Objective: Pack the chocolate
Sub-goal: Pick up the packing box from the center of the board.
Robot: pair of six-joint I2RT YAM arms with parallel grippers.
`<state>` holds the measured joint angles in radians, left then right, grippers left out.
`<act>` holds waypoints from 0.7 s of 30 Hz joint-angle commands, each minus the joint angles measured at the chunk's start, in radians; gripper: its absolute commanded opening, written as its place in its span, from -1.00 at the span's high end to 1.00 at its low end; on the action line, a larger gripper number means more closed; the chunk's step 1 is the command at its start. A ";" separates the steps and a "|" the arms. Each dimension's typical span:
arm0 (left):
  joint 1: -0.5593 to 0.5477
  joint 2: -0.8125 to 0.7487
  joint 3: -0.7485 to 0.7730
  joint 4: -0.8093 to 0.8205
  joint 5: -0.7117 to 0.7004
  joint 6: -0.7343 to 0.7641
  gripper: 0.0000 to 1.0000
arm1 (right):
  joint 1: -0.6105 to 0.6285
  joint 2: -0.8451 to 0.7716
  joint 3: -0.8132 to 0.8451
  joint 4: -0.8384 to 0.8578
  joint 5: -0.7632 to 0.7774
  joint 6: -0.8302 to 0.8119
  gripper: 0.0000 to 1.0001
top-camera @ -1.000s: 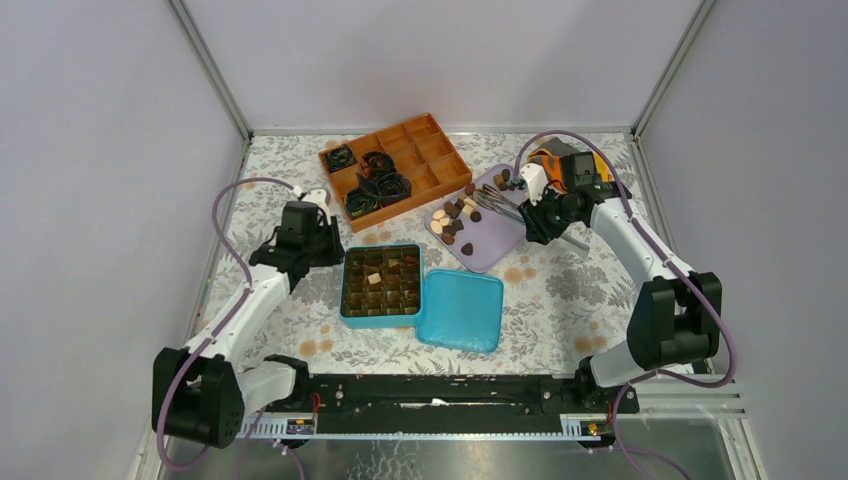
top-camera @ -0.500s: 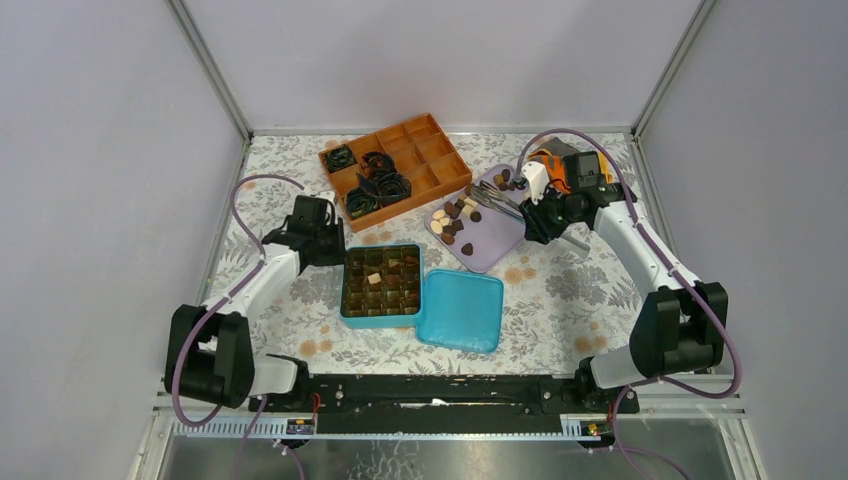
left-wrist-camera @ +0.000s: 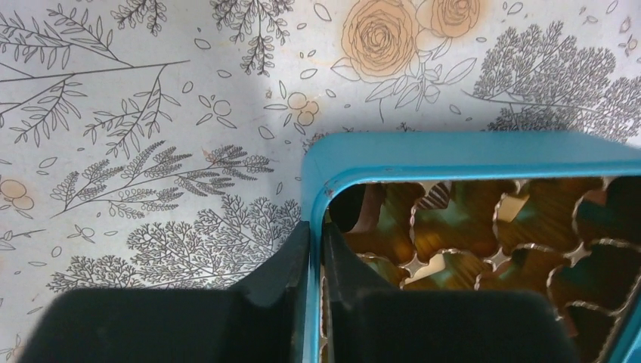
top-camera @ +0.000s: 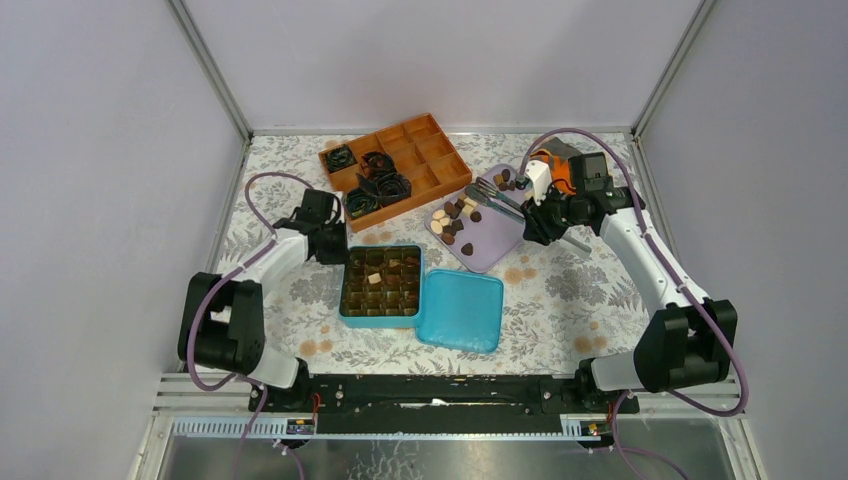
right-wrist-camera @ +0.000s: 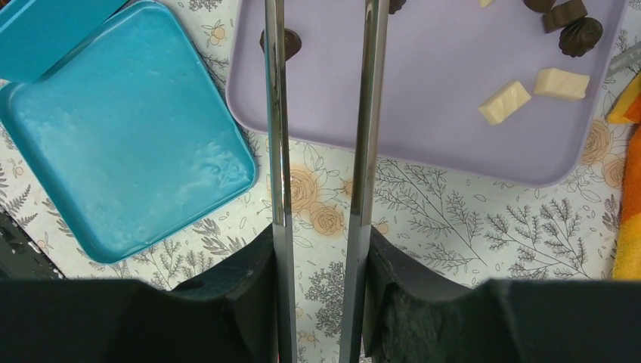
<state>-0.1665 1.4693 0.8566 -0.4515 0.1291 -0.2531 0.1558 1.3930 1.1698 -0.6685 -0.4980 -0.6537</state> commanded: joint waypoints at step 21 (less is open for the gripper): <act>0.005 -0.339 -0.086 0.172 -0.046 -0.018 1.00 | 0.266 -0.034 0.202 -0.220 -0.058 -0.120 0.97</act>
<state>-0.1665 1.1950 0.7856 -0.4026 0.1040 -0.2516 0.3744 1.3804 1.2499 -0.8391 -0.5179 -0.7341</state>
